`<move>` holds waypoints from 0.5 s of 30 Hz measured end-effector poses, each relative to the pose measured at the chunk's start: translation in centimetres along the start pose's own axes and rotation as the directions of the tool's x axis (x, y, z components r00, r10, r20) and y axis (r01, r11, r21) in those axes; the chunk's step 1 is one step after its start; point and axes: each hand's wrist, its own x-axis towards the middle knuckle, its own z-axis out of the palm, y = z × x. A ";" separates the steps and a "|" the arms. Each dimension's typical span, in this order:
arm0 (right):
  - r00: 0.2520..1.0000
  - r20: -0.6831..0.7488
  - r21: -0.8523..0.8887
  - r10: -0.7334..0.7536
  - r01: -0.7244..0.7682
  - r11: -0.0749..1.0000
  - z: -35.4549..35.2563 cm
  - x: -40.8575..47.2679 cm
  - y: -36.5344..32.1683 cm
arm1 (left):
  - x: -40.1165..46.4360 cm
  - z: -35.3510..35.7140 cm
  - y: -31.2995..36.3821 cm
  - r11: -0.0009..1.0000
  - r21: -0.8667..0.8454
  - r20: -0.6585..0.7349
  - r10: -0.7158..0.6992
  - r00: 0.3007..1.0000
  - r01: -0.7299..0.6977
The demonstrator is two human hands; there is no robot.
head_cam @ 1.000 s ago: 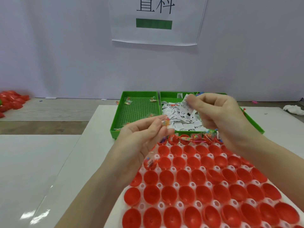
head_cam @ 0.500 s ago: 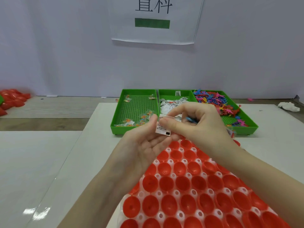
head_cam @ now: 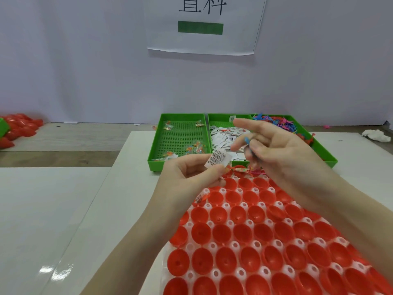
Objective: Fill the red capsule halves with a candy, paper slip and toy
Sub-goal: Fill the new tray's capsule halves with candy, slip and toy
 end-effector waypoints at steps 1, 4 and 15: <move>0.997 -0.037 -0.081 -0.065 0.062 0.995 0.1 -0.1 -0.1 | 0.0 0.0 0.1 1.000 0.003 -0.001 0.005 1.000 -0.005; 0.966 -0.170 -0.154 -0.195 0.169 0.974 0.3 -0.7 -0.2 | 0.0 -0.1 0.4 1.000 -0.008 -0.007 0.027 1.000 -0.027; 0.974 0.018 -0.450 -0.228 0.211 0.868 0.7 -1.2 -0.6 | -0.3 -0.4 1.1 0.992 0.074 0.043 0.103 0.994 -0.106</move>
